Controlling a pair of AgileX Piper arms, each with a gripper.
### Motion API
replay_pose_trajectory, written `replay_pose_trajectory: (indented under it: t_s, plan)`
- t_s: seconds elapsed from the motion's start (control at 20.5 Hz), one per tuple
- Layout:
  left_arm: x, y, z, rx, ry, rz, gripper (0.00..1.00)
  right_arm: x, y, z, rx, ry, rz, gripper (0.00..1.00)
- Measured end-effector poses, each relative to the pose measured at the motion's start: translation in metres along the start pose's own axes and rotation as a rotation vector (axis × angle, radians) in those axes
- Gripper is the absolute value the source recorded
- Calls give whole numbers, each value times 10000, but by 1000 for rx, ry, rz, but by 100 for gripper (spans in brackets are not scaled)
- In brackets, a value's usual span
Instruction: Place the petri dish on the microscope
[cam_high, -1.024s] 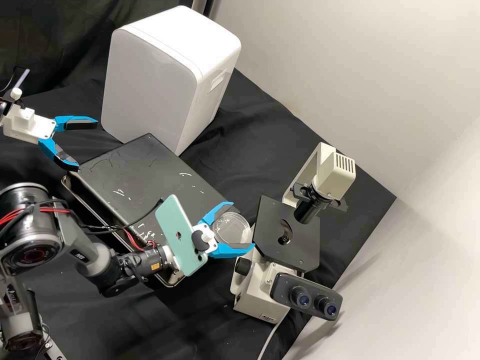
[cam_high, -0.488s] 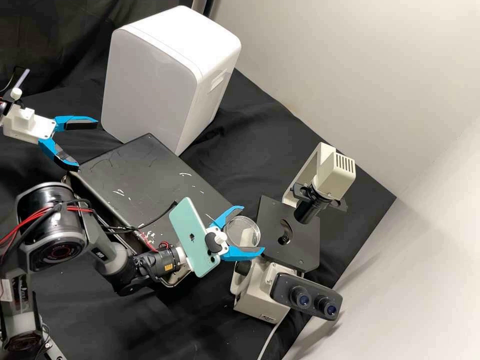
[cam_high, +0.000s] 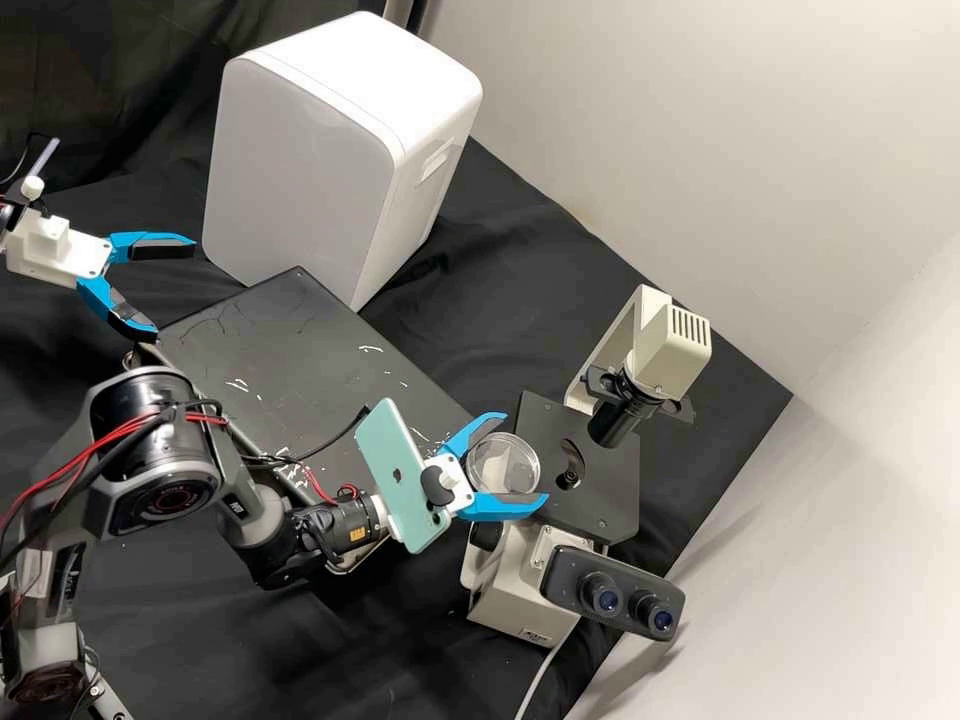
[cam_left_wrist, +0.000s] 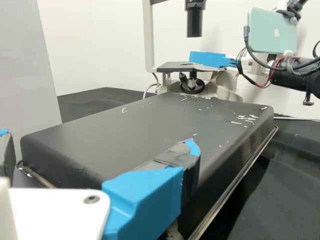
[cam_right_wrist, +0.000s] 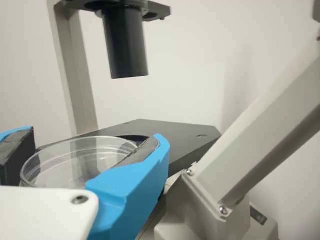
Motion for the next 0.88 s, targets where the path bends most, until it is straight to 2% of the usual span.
replay_pose_trajectory:
  t_s: [0.2, 0.29, 0.44, 0.73, 0.88]
  plan:
    - [1, -2, -1, -1, 0, -1, 100, 93, 11, 46, -3, -3, 10, 0]
    - [1, -2, -1, -1, 0, -1, 100, 141, -1, 68, -28, -4, 9, 0]
    - [1, -2, -1, -1, 0, -1, 100, 210, -20, 109, -44, -8, 11, 0]
    - [4, 3, -3, -2, 0, 1, 100, 315, -73, 104, -64, -12, 30, 0]
    - [4, 3, -3, -7, 0, 1, 100, 343, -91, 92, -61, -12, 37, 0]
